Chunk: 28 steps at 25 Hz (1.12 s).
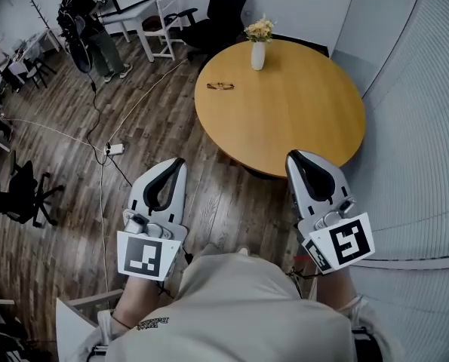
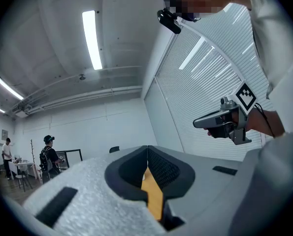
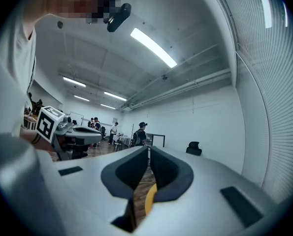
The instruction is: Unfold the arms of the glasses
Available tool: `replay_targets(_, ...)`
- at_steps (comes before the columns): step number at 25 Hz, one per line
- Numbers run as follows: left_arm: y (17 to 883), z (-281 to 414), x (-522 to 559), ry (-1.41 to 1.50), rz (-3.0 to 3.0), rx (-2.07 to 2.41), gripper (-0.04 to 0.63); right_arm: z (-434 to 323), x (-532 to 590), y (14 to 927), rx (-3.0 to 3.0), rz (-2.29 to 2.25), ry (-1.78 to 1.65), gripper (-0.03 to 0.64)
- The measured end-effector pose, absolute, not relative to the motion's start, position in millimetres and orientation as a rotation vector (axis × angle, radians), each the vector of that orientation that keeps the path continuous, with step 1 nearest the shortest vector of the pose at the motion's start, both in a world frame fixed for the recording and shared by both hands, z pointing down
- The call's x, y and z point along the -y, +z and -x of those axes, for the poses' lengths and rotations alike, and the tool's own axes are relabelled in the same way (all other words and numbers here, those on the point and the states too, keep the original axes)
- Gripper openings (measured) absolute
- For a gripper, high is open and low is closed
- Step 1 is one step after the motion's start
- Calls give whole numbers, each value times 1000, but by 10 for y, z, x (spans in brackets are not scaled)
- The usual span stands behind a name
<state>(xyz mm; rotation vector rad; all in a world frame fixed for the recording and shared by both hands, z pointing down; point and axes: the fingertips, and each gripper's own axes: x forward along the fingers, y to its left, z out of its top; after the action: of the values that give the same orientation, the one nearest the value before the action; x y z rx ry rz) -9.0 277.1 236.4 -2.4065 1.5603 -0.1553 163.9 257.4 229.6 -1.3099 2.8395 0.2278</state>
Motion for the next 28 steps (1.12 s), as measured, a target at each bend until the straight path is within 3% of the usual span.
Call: replay_targets(28,2666,233,-2091,-211,2449,-1552,23,-1451,-1931,2657,-2868,1333,159,35)
